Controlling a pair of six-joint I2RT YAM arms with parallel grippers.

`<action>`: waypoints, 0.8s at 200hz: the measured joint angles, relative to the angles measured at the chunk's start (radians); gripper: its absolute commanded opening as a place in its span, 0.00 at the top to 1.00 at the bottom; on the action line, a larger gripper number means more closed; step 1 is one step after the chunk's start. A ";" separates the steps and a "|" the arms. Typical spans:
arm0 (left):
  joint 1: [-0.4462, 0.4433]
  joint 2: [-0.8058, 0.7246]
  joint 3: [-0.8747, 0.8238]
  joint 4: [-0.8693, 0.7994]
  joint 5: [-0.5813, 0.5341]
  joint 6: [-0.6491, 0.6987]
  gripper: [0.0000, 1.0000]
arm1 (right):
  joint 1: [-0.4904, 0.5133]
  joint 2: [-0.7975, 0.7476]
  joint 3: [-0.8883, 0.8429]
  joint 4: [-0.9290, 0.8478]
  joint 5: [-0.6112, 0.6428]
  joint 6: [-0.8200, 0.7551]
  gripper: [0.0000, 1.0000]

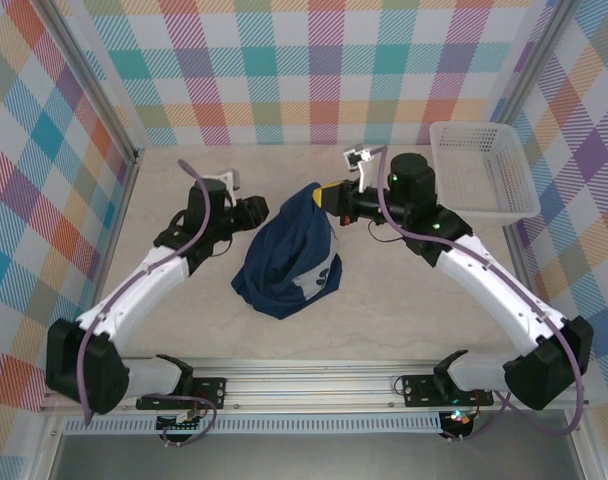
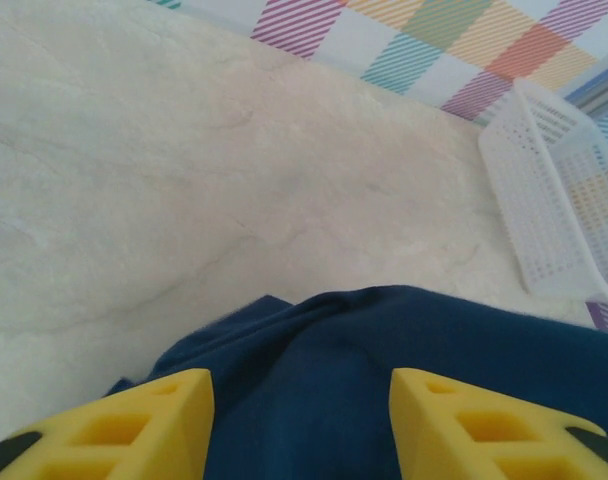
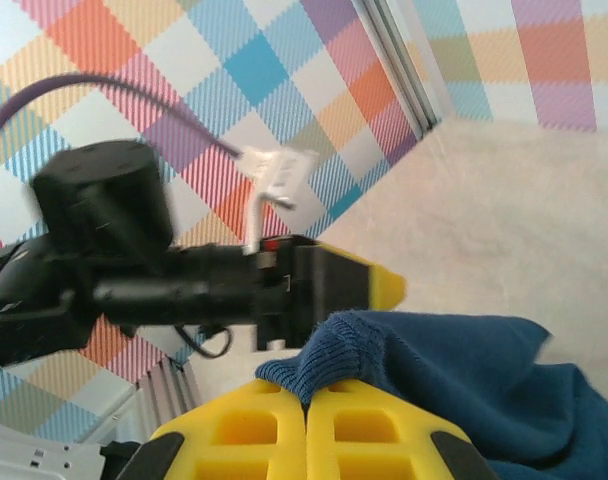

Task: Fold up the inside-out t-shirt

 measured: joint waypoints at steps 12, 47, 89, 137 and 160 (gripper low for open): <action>-0.025 -0.087 -0.073 0.022 0.014 0.002 0.46 | -0.011 0.026 0.000 0.000 -0.004 0.029 1.00; -0.166 -0.205 -0.216 0.093 0.079 0.042 0.53 | -0.040 0.057 0.000 0.000 -0.007 0.066 1.00; -0.212 -0.050 -0.217 0.094 0.060 0.132 0.44 | -0.051 0.058 0.001 0.000 -0.014 0.079 1.00; -0.219 0.177 -0.105 0.108 0.023 0.192 0.80 | -0.058 0.059 0.001 -0.001 -0.019 0.080 1.00; -0.213 0.180 -0.074 0.118 0.016 0.198 1.00 | -0.070 0.055 0.010 -0.050 0.018 0.048 1.00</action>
